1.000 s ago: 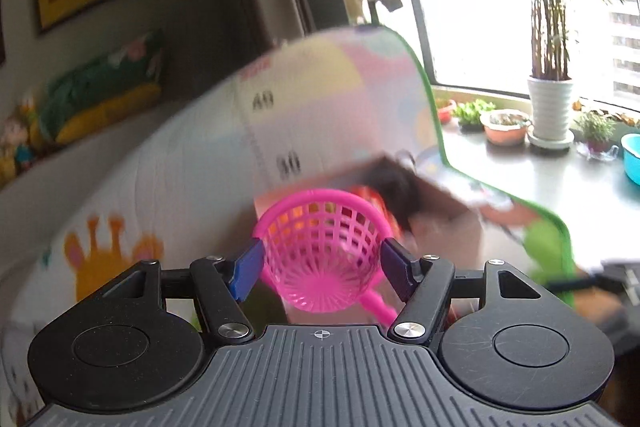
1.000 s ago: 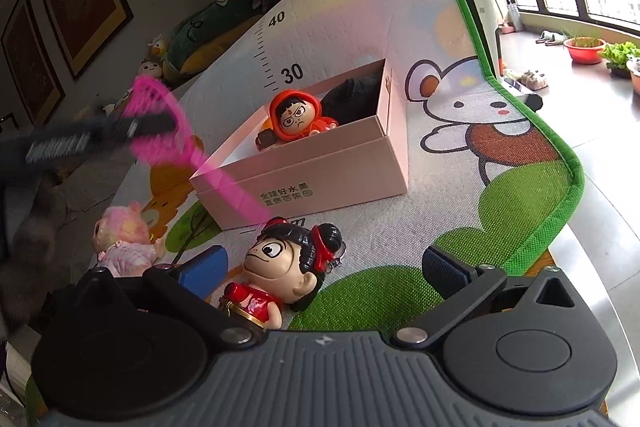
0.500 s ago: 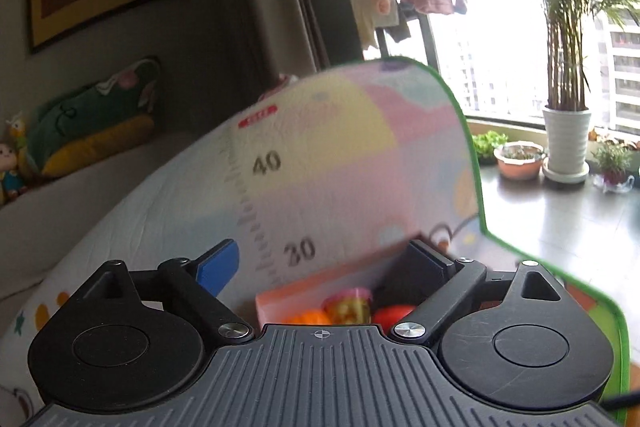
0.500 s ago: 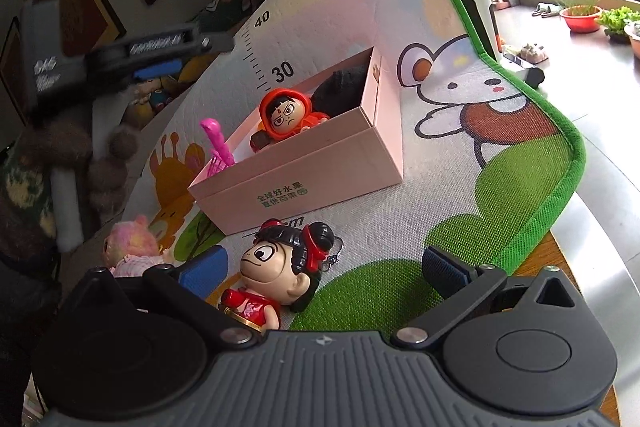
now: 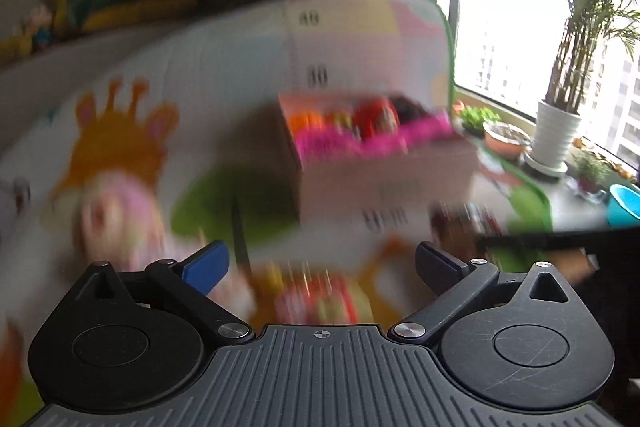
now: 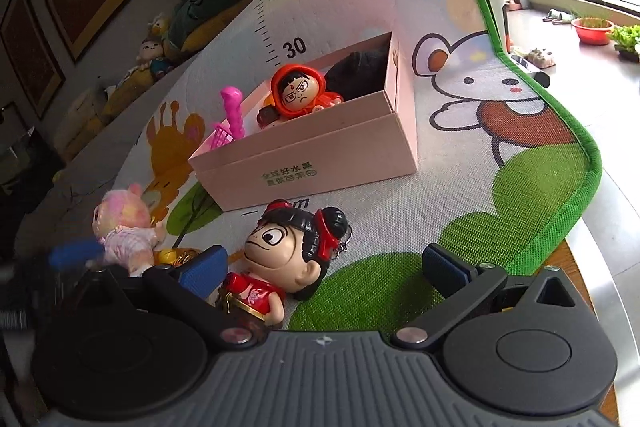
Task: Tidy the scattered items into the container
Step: 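Grasp the pink-and-yellow Hello Kitty toy with the right tool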
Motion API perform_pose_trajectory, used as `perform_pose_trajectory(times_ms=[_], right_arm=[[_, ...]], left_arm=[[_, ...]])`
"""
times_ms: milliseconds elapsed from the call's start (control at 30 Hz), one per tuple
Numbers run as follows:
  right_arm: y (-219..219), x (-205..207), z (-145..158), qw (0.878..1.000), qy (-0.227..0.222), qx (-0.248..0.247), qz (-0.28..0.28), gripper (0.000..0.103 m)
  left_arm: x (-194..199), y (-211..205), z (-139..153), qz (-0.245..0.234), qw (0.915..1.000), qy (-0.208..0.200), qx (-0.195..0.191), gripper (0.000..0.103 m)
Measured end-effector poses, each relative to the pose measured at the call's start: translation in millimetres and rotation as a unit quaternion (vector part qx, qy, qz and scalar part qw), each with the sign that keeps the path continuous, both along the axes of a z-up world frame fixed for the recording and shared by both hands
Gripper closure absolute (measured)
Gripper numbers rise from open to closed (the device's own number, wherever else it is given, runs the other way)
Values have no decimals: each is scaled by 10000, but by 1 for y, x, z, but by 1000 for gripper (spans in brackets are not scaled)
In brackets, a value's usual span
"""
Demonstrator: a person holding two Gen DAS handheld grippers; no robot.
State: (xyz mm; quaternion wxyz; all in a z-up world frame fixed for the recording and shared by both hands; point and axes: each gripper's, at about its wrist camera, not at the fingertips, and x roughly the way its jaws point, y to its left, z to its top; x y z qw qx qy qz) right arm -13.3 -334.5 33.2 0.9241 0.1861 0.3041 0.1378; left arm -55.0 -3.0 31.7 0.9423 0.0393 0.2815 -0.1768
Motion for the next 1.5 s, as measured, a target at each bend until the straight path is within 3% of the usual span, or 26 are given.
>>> perform_pose_trajectory(times_ms=[200,300,433,567,667,833,1033,1133,1500], right_arm=[[4,3,8,9996,159,-214,65,0],[23,-7,26,9970,-387,-641,214,0],[76,-19,46,9792,-1065,-1373,1049,0],[126,-7,42,9700,-877,-1463,1732,0],[145,13,33,9698,-583,-1485,1845,7],[150,39,16,9727,116,-1230,1964,15],[156,33,11,9641,3,-1606,2114,28],[157,29,11,9565,-127,-1973,2144,45],[123,14,8,9572,-275,-2229,1827,43]], left_arm=[[-23,11,-23,466,9983,20,352,1],[-22,23,-25,759,9964,128,352,1],[-14,38,-30,923,9941,567,27,1],[-13,35,-32,918,9935,658,119,0],[-13,26,-34,896,9929,653,435,0],[-14,28,-34,892,9931,648,399,0],[-14,27,-35,885,9931,649,410,0],[-14,26,-34,886,9931,648,419,0],[-13,26,-35,877,9932,655,403,0]])
